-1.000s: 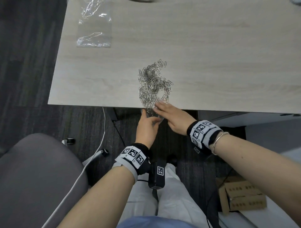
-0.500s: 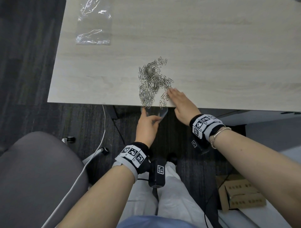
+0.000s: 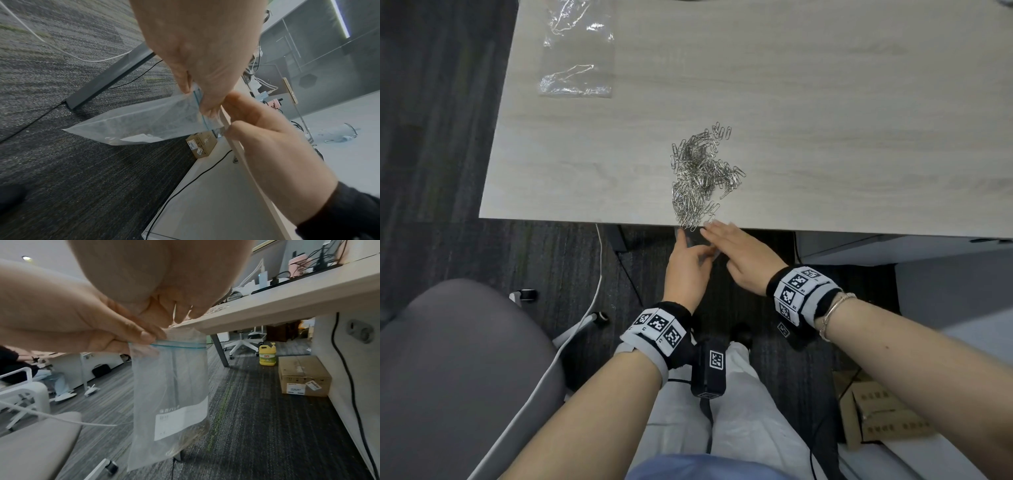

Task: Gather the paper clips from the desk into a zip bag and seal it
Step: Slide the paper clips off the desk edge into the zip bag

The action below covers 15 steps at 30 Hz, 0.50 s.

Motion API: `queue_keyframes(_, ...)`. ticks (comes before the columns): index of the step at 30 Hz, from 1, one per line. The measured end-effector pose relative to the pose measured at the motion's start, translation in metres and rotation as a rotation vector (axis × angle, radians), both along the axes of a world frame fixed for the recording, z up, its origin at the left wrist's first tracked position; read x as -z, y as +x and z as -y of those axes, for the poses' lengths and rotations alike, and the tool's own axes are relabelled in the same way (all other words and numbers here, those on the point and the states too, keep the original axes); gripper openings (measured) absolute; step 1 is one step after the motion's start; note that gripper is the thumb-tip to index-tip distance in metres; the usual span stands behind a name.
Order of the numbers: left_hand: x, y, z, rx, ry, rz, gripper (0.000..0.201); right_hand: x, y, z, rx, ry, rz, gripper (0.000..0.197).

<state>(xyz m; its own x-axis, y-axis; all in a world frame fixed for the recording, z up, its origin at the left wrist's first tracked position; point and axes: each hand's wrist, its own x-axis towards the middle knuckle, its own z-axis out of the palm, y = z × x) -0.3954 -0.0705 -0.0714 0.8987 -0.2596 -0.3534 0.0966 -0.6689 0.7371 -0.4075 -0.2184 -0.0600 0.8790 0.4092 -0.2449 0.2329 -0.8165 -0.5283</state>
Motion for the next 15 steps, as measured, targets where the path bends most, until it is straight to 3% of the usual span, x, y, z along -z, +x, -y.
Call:
queue_keyframes(5,-0.002,-0.001,-0.004,-0.028,0.014,-0.009,0.019,0.001,0.025,0.004,0.109,0.027,0.052,0.066)
queue_keyframes(12,-0.003,0.003,-0.015,-0.056,0.027,-0.009,0.018,0.002,0.05,-0.014,-0.064,-0.181,0.025,0.069)
queue_keyframes(15,-0.003,0.003,-0.016,-0.065,0.025,0.002,0.018,0.004,0.04,-0.012,-0.097,-0.179,0.032,0.068)
